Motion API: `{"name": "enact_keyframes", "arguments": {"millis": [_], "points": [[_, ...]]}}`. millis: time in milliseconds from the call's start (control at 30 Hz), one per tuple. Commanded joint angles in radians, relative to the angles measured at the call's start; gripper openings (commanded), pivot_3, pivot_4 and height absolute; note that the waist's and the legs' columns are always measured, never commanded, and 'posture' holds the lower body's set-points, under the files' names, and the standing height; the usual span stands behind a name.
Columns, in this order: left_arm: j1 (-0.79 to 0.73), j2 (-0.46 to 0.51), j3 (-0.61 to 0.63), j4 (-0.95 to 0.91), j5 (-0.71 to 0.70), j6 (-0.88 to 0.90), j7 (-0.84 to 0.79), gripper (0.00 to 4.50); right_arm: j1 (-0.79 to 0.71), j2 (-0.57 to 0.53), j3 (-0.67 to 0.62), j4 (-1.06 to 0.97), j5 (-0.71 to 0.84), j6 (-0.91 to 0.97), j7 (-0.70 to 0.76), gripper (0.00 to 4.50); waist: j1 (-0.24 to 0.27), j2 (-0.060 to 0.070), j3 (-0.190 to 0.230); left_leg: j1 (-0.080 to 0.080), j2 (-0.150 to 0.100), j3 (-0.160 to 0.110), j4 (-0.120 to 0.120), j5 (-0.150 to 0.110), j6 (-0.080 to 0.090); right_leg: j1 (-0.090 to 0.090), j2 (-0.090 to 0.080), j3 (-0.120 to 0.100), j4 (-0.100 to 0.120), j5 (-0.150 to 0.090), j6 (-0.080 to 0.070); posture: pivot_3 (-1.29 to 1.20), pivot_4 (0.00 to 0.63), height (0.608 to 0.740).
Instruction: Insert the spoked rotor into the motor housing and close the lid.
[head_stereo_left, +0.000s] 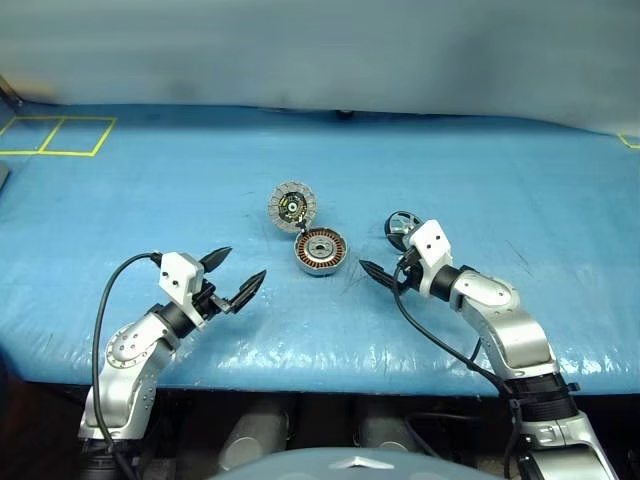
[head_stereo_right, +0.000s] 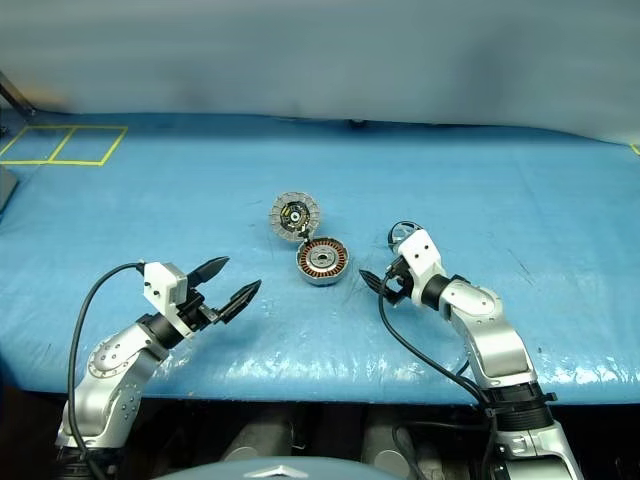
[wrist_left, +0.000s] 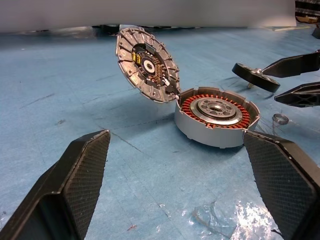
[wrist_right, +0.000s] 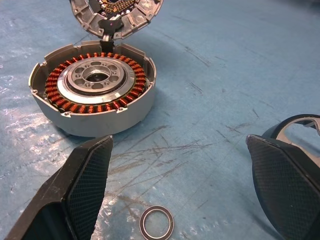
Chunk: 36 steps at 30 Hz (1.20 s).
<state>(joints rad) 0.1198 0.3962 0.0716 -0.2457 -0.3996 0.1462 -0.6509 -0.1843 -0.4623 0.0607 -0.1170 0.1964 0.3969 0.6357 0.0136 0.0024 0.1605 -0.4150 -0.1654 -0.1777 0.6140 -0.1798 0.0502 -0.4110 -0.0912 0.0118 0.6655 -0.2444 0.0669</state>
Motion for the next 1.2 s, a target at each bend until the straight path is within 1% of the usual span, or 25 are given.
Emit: {"name": "enact_keyframes", "arguments": {"millis": [33,1033,1133,1200], "points": [[-0.011,0.003,0.013,-0.044,-0.007,-0.014,0.000,4.50,-0.019,-0.003,-0.007,-0.011,-0.002,-0.020,0.002,4.45,0.000,0.000,0.000,0.000,0.000,0.000,0.000,0.000,0.000,0.000,0.000,0.000,0.000,0.000,0.000,0.00,0.150,0.740],[-0.019,-0.003,0.002,-0.039,-0.002,-0.018,-0.005,4.50,-0.022,-0.018,0.003,-0.023,-0.015,-0.009,0.030,4.45,0.000,0.000,0.000,0.000,0.000,0.001,0.000,0.000,0.000,0.000,0.000,0.000,0.000,0.000,0.000,0.00,0.150,0.740],[-0.020,-0.001,0.003,-0.038,-0.002,-0.017,-0.006,4.50,-0.027,-0.040,0.025,-0.032,-0.036,-0.008,0.046,4.45,0.000,0.000,0.000,0.000,0.000,0.001,0.000,0.000,0.000,0.000,0.000,0.000,0.000,0.000,0.000,0.00,0.150,0.740],[-0.021,0.000,0.003,-0.039,-0.003,-0.016,-0.007,4.50,-0.036,-0.075,0.055,-0.043,-0.069,-0.009,0.067,4.45,0.000,0.000,0.000,0.000,0.000,0.001,0.000,0.000,0.000,0.000,0.000,0.001,0.000,0.000,0.001,0.00,0.150,0.740]]}}
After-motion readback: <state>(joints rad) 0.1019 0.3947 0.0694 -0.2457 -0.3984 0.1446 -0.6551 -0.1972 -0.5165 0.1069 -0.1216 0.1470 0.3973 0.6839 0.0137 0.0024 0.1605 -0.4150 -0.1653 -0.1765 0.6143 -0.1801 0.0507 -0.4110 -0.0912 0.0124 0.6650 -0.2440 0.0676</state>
